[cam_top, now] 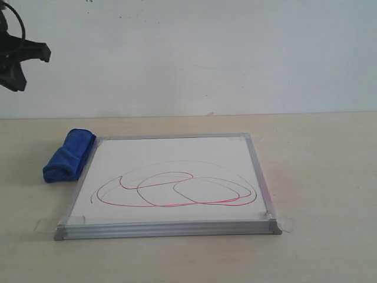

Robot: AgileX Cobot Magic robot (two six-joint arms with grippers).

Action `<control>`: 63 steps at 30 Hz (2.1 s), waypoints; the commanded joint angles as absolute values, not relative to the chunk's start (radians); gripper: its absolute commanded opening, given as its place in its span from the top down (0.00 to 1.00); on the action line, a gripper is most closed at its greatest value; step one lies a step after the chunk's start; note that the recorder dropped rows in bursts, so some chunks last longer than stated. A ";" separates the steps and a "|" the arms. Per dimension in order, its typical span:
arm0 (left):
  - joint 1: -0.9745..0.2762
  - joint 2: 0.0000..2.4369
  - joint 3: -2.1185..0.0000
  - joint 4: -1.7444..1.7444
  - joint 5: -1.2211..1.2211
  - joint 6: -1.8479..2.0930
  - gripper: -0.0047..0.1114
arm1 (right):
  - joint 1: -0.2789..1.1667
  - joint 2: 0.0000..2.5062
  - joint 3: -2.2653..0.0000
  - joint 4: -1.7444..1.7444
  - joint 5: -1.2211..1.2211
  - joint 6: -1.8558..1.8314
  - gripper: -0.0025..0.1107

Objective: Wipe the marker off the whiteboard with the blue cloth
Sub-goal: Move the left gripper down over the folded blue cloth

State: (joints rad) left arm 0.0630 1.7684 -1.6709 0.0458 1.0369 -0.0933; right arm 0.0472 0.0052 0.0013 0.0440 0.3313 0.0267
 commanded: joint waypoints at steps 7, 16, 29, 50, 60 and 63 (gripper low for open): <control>0.060 1.976 -1.775 0.044 1.076 -0.105 0.92 | 0.040 0.000 0.000 0.043 0.321 0.023 0.98; 0.060 2.056 -1.781 0.052 1.001 -0.105 0.92 | 0.040 0.000 0.000 0.043 0.321 0.023 0.98; 0.060 2.070 -1.781 0.050 0.882 -0.128 0.58 | 0.040 0.000 0.000 0.043 0.321 0.023 0.98; 0.060 2.173 -1.781 0.019 0.860 -0.136 0.48 | 0.040 0.000 0.000 0.043 0.321 0.023 0.98; 0.060 2.247 -1.781 0.019 0.785 -0.136 0.48 | 0.040 0.000 0.000 0.043 0.321 0.023 0.98; 0.060 2.254 -1.781 0.019 0.758 -0.136 0.48 | 0.040 0.000 0.000 0.043 0.321 0.023 0.98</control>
State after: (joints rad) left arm 0.0630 2.2486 -1.7753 0.0260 0.7935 -0.1375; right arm 0.0472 0.0052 0.0013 0.0440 0.3313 0.0267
